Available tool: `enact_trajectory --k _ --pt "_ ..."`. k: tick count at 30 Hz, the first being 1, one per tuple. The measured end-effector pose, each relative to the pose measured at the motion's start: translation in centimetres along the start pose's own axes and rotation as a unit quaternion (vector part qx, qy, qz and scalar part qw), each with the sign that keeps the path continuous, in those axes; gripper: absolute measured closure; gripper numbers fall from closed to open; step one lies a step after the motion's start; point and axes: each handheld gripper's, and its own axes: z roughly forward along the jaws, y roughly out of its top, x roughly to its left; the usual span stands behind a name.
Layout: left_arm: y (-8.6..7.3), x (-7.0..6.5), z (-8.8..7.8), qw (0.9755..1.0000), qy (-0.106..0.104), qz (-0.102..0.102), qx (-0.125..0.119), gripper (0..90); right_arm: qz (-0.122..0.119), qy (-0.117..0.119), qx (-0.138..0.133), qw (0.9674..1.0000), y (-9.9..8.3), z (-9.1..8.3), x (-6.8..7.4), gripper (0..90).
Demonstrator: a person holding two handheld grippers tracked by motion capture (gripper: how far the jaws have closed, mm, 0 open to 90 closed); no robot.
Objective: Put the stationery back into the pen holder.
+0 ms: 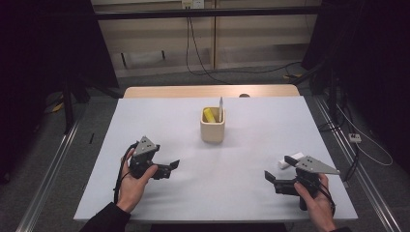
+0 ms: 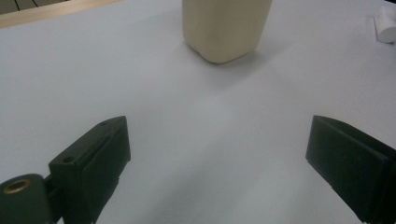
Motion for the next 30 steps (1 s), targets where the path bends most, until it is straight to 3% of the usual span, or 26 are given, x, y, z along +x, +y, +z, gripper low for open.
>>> enact_trajectory --k 2,6,10,12,17,19,23,28,30 --pt "-0.4 -0.3 -0.4 0.9999 0.016 -0.005 -0.002 5.8 0.000 -0.007 0.002 1.0000 0.0 0.0 0.0 4.9" --pt "-1.6 -0.7 -1.1 0.9998 0.019 -0.004 0.005 5.8 0.007 -0.018 0.008 0.9998 0.1 -0.1 -0.2 5.0" --pt "-2.8 -1.2 -1.7 0.9999 0.002 -0.002 0.012 5.8 0.005 -0.030 0.011 0.9995 0.6 -0.4 -0.6 5.1" --pt "-3.3 -1.3 -1.8 0.9999 0.004 -0.011 0.004 5.8 0.006 -0.038 0.016 0.9991 0.9 -0.6 -0.9 5.2" --pt "-3.2 -1.1 -2.0 0.9998 0.011 -0.013 -0.008 5.9 -0.001 -0.057 0.046 0.9973 1.9 -0.7 -2.1 5.7" --pt "-3.3 -1.1 -2.1 0.9998 0.010 -0.014 -0.010 5.9 -0.014 -0.066 0.050 0.9964 2.1 -0.7 -2.7 6.1" --pt "-3.4 -1.0 -2.0 0.9999 0.007 -0.011 -0.010 5.9 -0.021 -0.053 0.053 0.9970 2.5 -0.7 -3.9 5.6" --pt "-3.4 -1.1 -2.1 0.9998 0.010 -0.014 -0.012 5.9 -0.057 -0.044 0.084 0.9939 3.6 -0.3 -5.6 6.7" --pt "-3.4 -1.0 -2.1 0.9998 0.009 -0.010 -0.013 5.9 -0.067 -0.026 0.087 0.9936 3.9 -0.2 -6.3 6.4"
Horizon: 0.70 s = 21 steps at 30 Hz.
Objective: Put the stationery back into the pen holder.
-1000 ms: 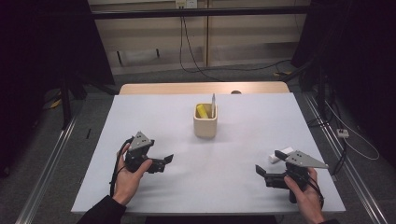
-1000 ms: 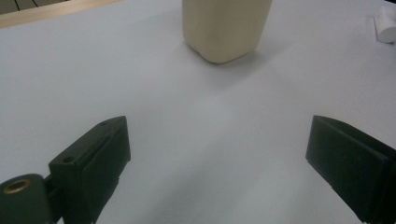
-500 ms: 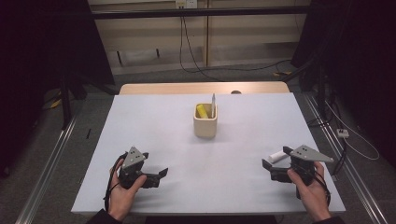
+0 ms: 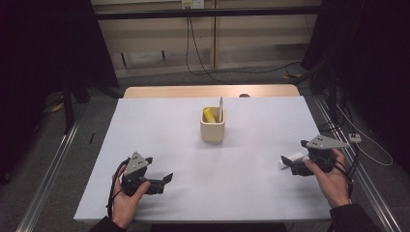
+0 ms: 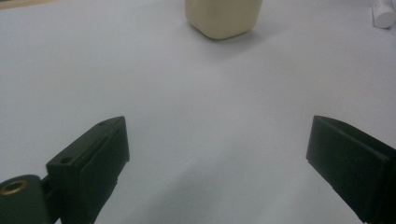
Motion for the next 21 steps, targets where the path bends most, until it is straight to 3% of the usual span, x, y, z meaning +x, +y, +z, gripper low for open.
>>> enact_trajectory --k 4,8,13,16,21 --pt "0.0 0.0 0.1 1.0000 -0.002 -0.002 0.001 5.9 -0.009 0.002 0.008 0.9999 0.5 0.5 -1.2 5.0" --pt "0.0 0.1 0.0 1.0000 -0.004 -0.004 0.004 5.9 -0.051 0.015 0.038 0.9979 0.8 1.2 -1.8 5.1" --pt "-0.1 0.1 0.1 1.0000 0.002 -0.001 0.003 5.9 -0.109 0.034 0.078 0.9903 0.9 2.0 -2.1 7.3" --pt "-0.1 0.1 0.1 1.0000 -0.001 -0.003 0.003 5.9 -0.121 0.047 0.096 0.9869 1.0 2.3 -2.4 10.4" --pt "-0.1 0.1 0.1 1.0000 -0.001 -0.003 0.002 5.9 -0.159 0.082 0.113 0.9772 1.4 2.3 -2.6 12.9"
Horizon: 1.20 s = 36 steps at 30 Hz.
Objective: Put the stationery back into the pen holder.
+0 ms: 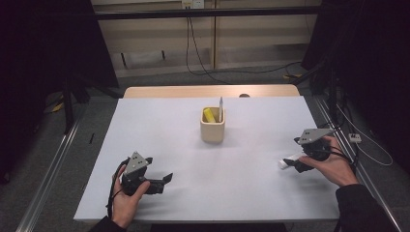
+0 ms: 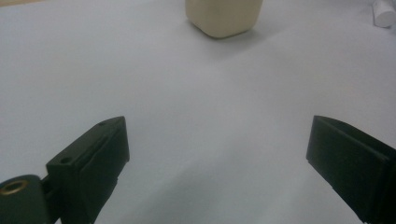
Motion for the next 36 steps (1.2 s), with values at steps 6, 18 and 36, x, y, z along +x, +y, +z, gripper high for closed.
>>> enact_trajectory --k 6,18,36 --pt "0.0 0.0 0.0 1.0000 0.000 0.001 0.000 5.9 -0.063 0.031 0.046 0.9965 0.5 0.1 -0.1 13.8" --pt "0.0 0.0 0.0 1.0000 -0.005 0.005 0.004 5.9 -0.155 0.080 0.108 0.9788 1.5 1.2 0.5 22.8" --pt "-0.1 0.0 0.1 0.9999 -0.008 0.002 0.009 5.9 -0.229 0.122 0.172 0.9504 2.5 3.1 0.8 47.8"
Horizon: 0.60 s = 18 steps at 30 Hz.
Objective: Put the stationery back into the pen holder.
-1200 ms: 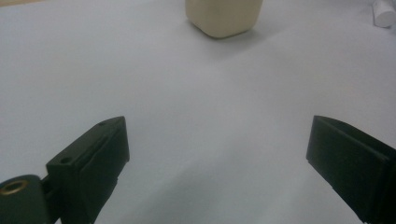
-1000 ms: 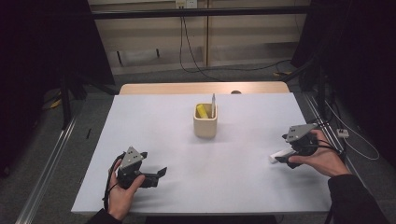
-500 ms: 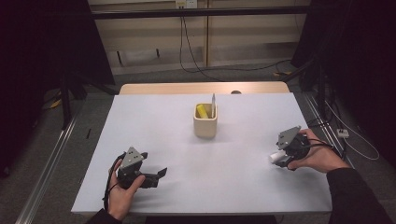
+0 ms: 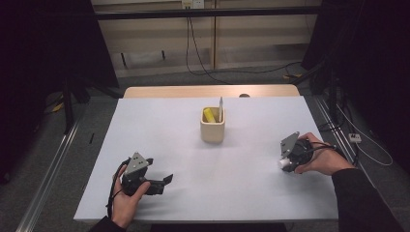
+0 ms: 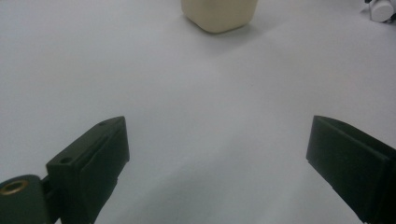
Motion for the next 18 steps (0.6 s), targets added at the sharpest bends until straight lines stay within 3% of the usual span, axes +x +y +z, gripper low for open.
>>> enact_trajectory --k 3,8,12,18 --pt "0.01 0.03 -0.03 1.0000 -0.003 0.001 0.002 5.9 0.000 0.006 0.000 1.0000 -0.04 0.16 -0.27 49.0" --pt "-0.01 -0.02 0.02 1.0000 -0.005 -0.002 0.000 5.9 -0.008 0.020 -0.001 0.9998 0.01 0.22 -0.35 58.1" --pt "-0.01 -0.02 -0.04 1.0000 -0.001 -0.003 0.000 5.9 -0.001 0.036 -0.004 0.9994 -0.16 0.22 -0.35 67.1" --pt "-0.04 0.05 0.01 1.0000 0.000 -0.002 -0.002 5.9 0.018 0.031 -0.014 0.9993 -0.48 0.10 -0.21 67.9"
